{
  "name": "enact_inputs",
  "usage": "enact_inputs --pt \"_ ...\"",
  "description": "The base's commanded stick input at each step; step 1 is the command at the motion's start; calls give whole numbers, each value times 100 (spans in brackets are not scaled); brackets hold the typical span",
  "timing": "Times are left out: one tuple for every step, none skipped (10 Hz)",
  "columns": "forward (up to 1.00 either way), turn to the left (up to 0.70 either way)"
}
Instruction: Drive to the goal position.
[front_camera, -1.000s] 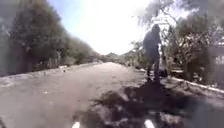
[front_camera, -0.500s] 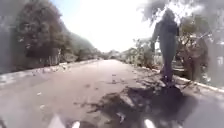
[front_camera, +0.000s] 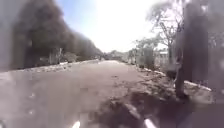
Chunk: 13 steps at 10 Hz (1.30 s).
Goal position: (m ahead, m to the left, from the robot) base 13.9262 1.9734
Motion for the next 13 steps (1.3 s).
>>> enact_inputs --pt "50 -50" --pt "50 -50" --pt "50 -50" --pt "50 -50" --pt "50 -50" --pt "50 -50" --pt "50 -50" --pt "50 -50" --pt "50 -7" --pt "50 -2" --pt "50 0" --pt "50 0" --pt "50 0"
